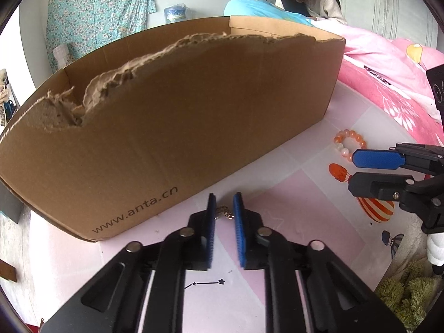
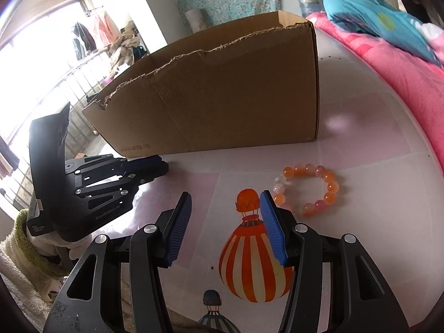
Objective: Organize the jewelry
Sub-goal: 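Close the left gripper on the small gold charm while the right gripper grasps the orange-pink bead bracelet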
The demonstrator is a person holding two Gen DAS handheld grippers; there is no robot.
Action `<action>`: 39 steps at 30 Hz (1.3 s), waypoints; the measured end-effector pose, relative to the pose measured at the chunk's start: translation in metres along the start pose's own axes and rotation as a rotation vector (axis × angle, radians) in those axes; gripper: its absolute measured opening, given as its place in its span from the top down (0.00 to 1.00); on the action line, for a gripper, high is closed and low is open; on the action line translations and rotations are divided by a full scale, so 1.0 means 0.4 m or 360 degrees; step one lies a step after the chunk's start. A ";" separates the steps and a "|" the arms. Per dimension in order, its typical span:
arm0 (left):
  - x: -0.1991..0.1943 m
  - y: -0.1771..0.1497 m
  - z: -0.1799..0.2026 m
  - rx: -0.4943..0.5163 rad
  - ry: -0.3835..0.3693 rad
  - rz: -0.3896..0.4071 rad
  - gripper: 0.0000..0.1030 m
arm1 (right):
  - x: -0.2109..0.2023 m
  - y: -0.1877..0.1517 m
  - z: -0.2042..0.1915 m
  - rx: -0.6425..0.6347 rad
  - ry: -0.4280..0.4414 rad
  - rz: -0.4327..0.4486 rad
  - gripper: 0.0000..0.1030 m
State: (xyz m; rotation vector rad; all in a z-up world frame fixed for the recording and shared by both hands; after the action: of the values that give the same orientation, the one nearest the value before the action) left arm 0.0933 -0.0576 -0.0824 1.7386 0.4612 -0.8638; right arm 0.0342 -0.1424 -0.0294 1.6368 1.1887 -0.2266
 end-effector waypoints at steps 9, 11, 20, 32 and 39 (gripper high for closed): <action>-0.023 0.003 -0.015 -0.0060 -0.0001 0.0031 0.99 | -0.043 -0.001 0.023 -0.0003 -0.0091 0.0040 0.52; -0.040 0.008 -0.020 -0.0078 -0.0004 0.0052 0.99 | -0.049 0.003 0.037 -0.0004 -0.0118 0.0042 0.52; -0.120 0.041 -0.032 -0.0153 -0.0041 0.0133 0.99 | -0.029 0.023 0.030 -0.0089 -0.0205 0.0001 0.55; -0.083 0.025 -0.010 -0.0126 0.0043 -0.0015 0.99 | 0.040 0.018 0.051 -0.0205 -0.0376 -0.0149 0.71; -0.054 0.030 0.000 -0.0101 0.0089 -0.0064 0.99 | 0.049 0.031 0.067 -0.0176 -0.0398 -0.0159 0.93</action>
State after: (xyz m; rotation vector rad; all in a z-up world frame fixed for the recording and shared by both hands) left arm 0.0873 -0.0591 -0.0587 1.7032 0.5565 -0.8221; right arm 0.0640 -0.1521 -0.0461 1.4093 1.0724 -0.4096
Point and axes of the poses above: each gripper's, at about its wrist camera, not at the fingertips, and x roughly the way its jaws point, z to its right, y to its top, the point moved 8 cm from there along x, roughly the way its jaws point, and after that the axes turned 8 degrees about y, right-handed, at the moved point
